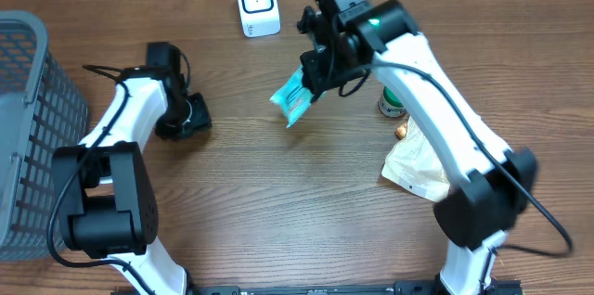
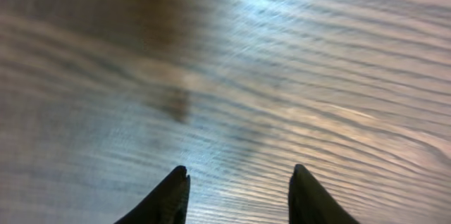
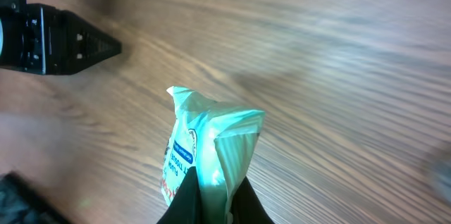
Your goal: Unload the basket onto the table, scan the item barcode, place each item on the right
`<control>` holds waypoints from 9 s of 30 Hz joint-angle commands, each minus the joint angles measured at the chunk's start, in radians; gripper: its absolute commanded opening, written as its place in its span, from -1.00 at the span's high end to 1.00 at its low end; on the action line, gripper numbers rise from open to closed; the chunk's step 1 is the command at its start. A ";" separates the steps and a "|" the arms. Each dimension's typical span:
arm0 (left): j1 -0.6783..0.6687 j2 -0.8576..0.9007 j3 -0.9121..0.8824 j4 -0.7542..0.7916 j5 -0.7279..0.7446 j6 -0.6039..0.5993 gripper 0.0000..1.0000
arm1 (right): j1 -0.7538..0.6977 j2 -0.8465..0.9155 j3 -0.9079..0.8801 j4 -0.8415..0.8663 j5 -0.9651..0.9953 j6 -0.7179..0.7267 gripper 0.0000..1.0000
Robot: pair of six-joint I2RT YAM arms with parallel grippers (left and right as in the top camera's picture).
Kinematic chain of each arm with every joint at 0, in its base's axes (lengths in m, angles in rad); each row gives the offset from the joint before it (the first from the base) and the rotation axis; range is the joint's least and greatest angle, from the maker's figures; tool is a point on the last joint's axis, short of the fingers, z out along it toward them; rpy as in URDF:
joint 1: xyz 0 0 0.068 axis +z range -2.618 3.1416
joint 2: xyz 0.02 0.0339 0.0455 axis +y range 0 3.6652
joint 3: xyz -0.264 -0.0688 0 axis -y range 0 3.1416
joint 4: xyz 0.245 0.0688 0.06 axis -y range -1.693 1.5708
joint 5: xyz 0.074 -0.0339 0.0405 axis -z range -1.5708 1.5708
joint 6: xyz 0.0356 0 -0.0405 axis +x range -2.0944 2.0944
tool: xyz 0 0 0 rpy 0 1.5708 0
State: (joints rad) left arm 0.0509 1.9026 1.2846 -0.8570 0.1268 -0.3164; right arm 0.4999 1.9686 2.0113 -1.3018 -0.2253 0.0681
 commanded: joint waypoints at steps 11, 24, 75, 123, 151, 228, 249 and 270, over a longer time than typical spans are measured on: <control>0.034 0.003 0.036 0.012 0.219 0.294 0.22 | 0.145 0.035 0.003 -0.040 0.594 0.327 0.92; 0.093 0.003 0.140 -0.058 0.145 0.242 0.11 | 0.298 0.258 -0.029 -0.034 0.965 0.396 0.92; 0.106 0.005 0.163 -0.032 0.108 0.226 -0.99 | -0.237 0.219 -0.127 -0.015 -0.202 -0.233 0.01; 0.106 0.005 0.164 -0.029 0.106 0.226 -0.99 | -0.130 0.169 -0.261 0.114 -0.120 0.010 0.02; -0.118 0.006 0.148 -0.180 0.335 0.075 0.91 | -0.129 0.169 -0.416 0.326 -0.226 0.011 -0.12; -0.253 0.100 -0.218 0.211 0.068 -0.126 0.91 | -0.019 0.188 -0.612 0.706 -0.488 0.273 0.58; -0.132 -0.082 0.107 -0.092 0.092 0.002 0.19 | -0.201 -0.048 -0.608 0.527 -0.584 0.055 0.92; 0.173 -0.182 0.184 -0.174 0.064 0.047 -1.00 | -0.243 -0.304 -0.608 0.359 -0.660 -0.069 0.92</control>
State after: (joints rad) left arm 0.2184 1.7149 1.4658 -1.0294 0.1963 -0.2802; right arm 0.2596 1.7470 1.3968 -0.9428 -0.8337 0.0193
